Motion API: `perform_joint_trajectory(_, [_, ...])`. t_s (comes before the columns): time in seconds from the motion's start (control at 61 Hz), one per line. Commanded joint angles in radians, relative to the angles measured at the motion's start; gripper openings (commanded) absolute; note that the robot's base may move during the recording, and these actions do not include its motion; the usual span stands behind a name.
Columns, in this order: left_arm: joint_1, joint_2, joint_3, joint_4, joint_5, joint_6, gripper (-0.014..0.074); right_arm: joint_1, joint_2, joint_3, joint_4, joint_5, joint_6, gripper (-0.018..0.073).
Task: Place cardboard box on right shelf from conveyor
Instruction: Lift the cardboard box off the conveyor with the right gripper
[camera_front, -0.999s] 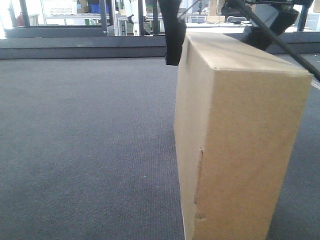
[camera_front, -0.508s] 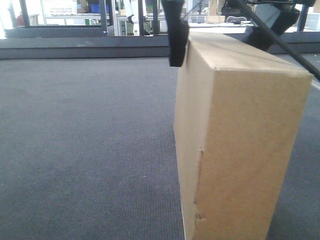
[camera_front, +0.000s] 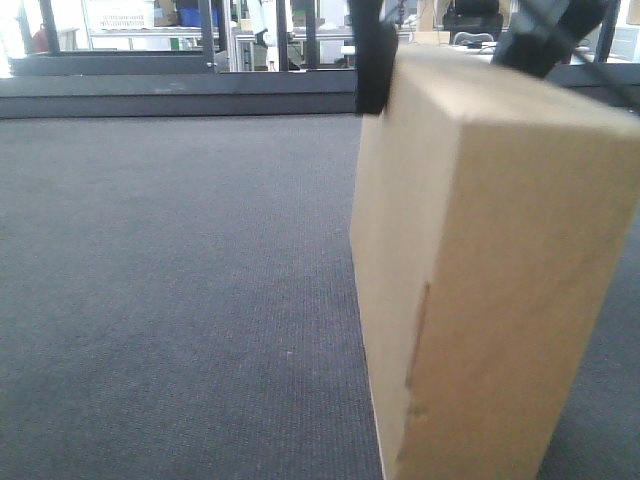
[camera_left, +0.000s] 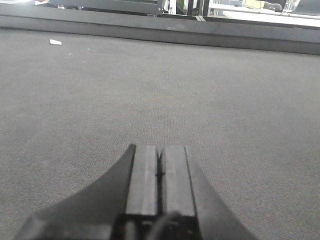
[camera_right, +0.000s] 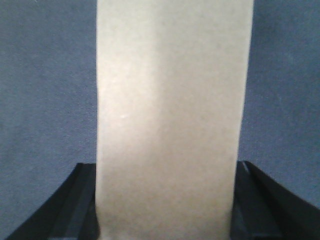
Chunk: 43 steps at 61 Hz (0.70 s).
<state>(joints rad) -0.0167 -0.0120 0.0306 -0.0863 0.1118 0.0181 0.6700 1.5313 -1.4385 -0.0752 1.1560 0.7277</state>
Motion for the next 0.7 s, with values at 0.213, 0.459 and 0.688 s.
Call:
perform_joint_trajectory(0.213, [0.001,-0.010,-0.003,-0.005,-0.082,-0.003,-0.0119,-0.079,-0.176,0.000,-0.046,-0.113,-0.233,0.0074])
perform_joint_trajectory(0.459, [0.001,-0.010,-0.003,-0.005,-0.082,-0.003,-0.0119,-0.221,-0.350,0.184,-0.043,-0.277,-0.333,0.0074])
perform_joint_trajectory(0.688, [0.001,-0.010,-0.003,-0.005,-0.082,-0.003,-0.0119,-0.404,-0.524,0.367,0.022,-0.471,-0.604,0.0074])
